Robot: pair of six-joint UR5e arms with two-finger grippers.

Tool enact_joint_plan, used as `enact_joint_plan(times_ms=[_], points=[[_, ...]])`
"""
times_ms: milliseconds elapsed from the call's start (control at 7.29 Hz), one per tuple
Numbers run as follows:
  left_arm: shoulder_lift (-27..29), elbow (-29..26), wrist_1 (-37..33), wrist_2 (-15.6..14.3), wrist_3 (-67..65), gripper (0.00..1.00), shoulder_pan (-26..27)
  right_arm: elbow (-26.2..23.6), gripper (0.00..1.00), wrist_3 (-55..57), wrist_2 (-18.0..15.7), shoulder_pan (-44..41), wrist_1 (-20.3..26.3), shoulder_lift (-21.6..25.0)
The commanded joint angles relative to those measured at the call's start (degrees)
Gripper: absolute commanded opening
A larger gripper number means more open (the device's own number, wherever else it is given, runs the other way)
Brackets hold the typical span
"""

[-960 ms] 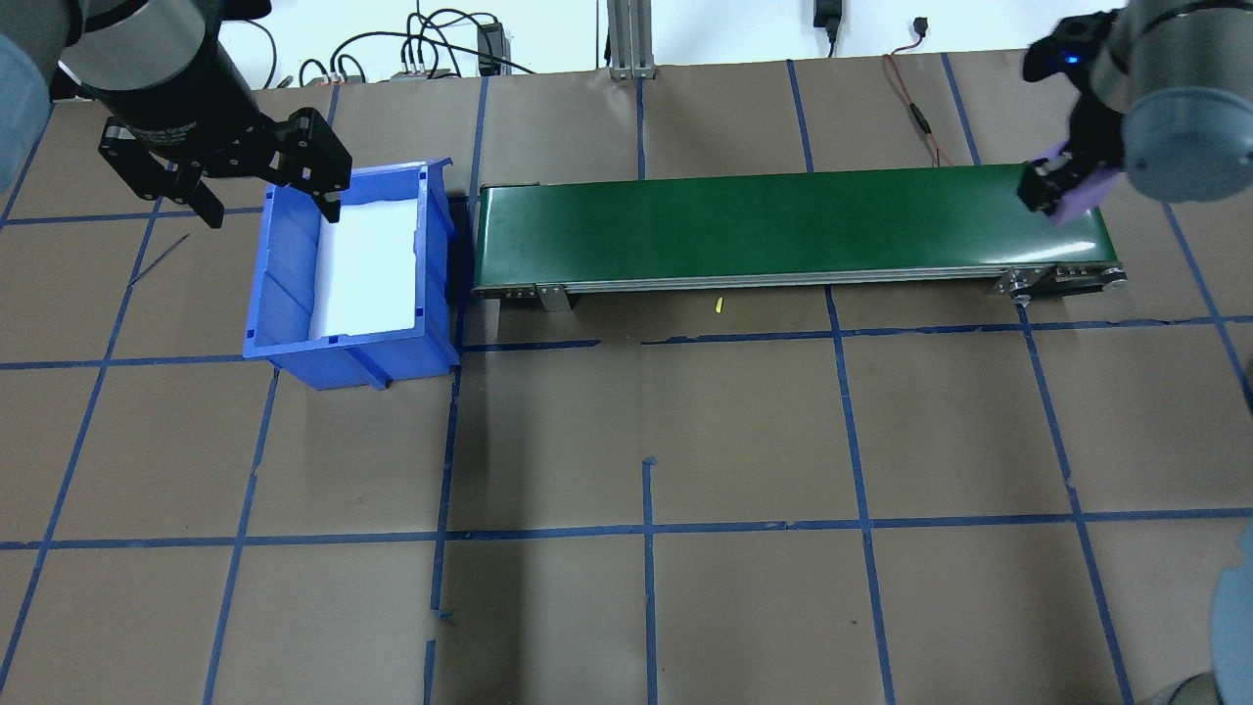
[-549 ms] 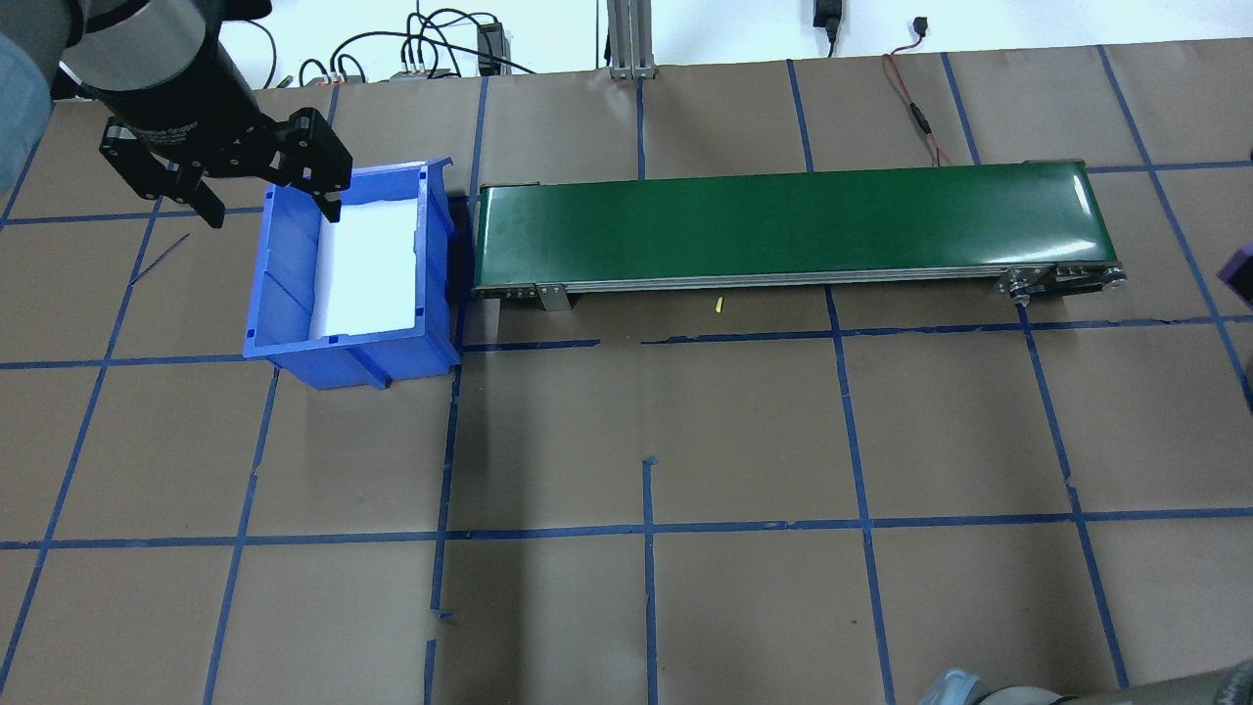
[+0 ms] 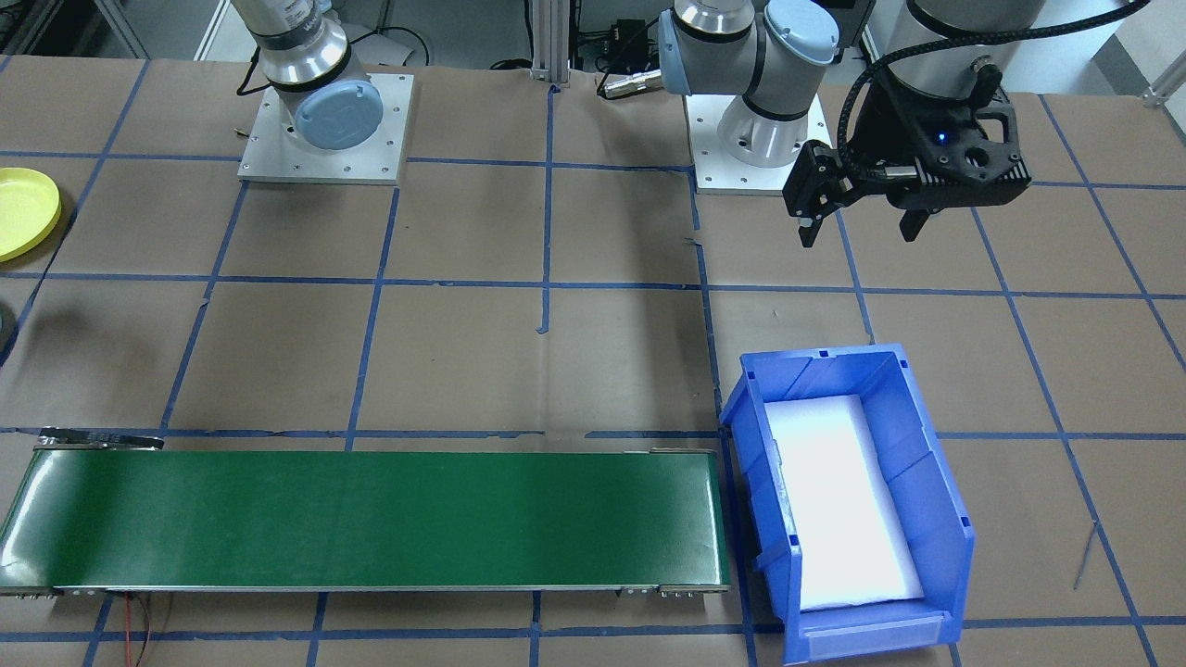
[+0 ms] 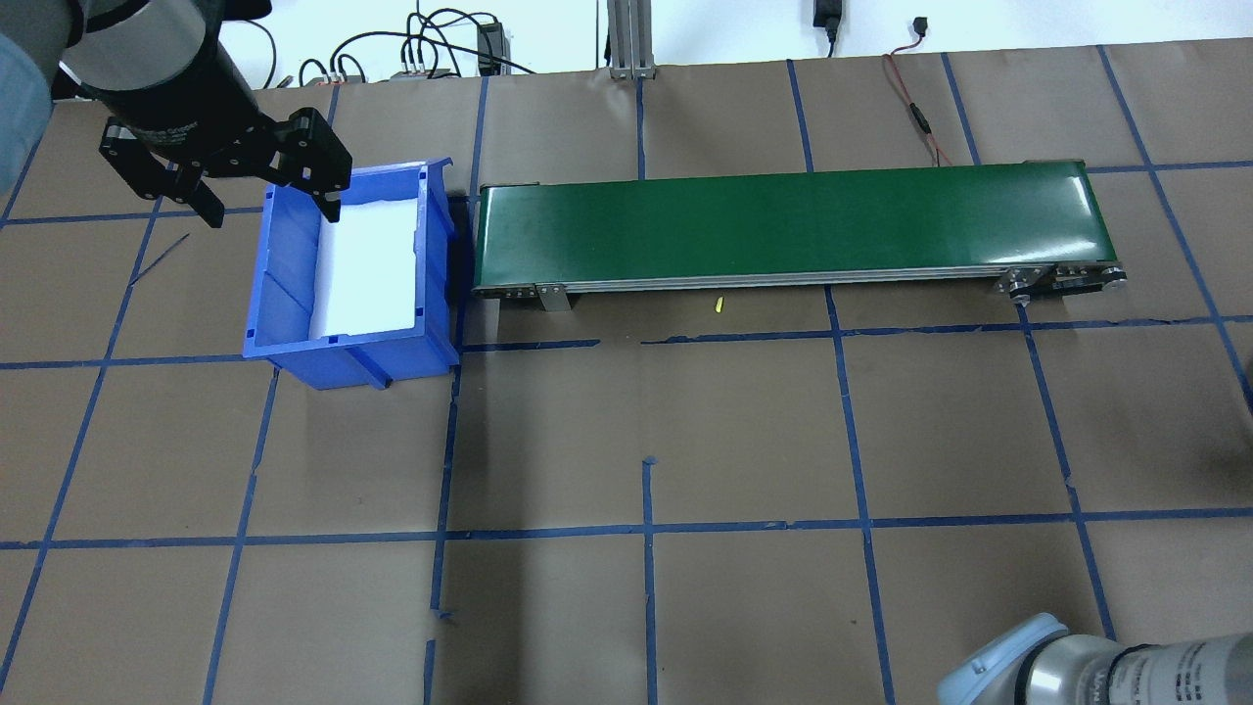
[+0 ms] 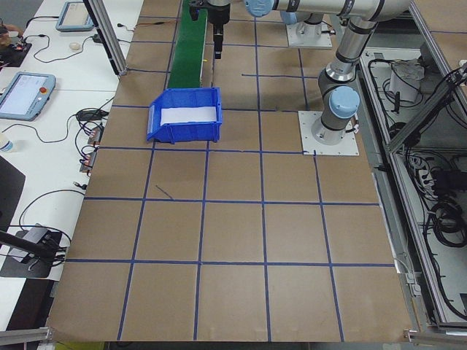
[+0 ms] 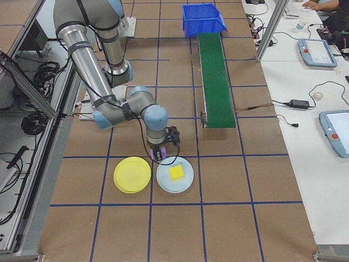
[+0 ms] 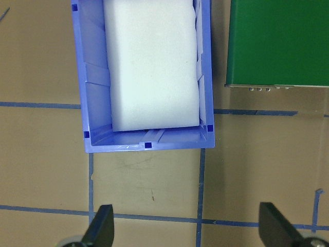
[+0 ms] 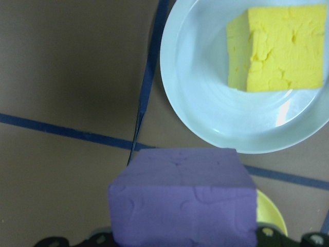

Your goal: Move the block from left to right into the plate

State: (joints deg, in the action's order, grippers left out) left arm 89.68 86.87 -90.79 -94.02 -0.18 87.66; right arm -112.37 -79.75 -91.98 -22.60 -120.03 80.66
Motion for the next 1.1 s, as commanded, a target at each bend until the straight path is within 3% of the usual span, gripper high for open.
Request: enact_joint_plan(times_ms=[0, 137, 274, 411, 686, 823, 960], points=[[0.0, 0.0, 0.0, 0.0, 0.0, 1.00, -0.1, -5.5, 0.37, -7.9, 4.7, 9.8, -4.2, -0.5], [0.0, 0.0, 0.0, 0.0, 0.0, 1.00, -0.1, -5.7, 0.66, -11.8, 7.2, 10.0, -5.6, -0.9], [0.0, 0.0, 0.0, 0.0, 0.0, 1.00, 0.0, -5.8, 0.78, -11.8, 6.9, 10.1, -5.3, -1.0], [0.0, 0.0, 0.0, 0.0, 0.0, 1.00, 0.0, -5.8, 1.00, -11.8, 6.7, 10.1, -5.3, -1.5], [0.1, 0.1, 0.0, 0.0, -0.1, 1.00, 0.1, -5.0, 1.00, -10.3, 7.2, 9.5, -5.7, -0.9], [0.1, 0.1, 0.0, 0.0, 0.0, 1.00, 0.1, -3.6, 1.00, -5.3, 7.1, 6.3, -4.4, -0.3], [0.1, 0.1, 0.0, 0.0, -0.1, 1.00, 0.1, -1.4, 1.00, -2.0, 7.0, -2.1, -4.5, -0.1]])
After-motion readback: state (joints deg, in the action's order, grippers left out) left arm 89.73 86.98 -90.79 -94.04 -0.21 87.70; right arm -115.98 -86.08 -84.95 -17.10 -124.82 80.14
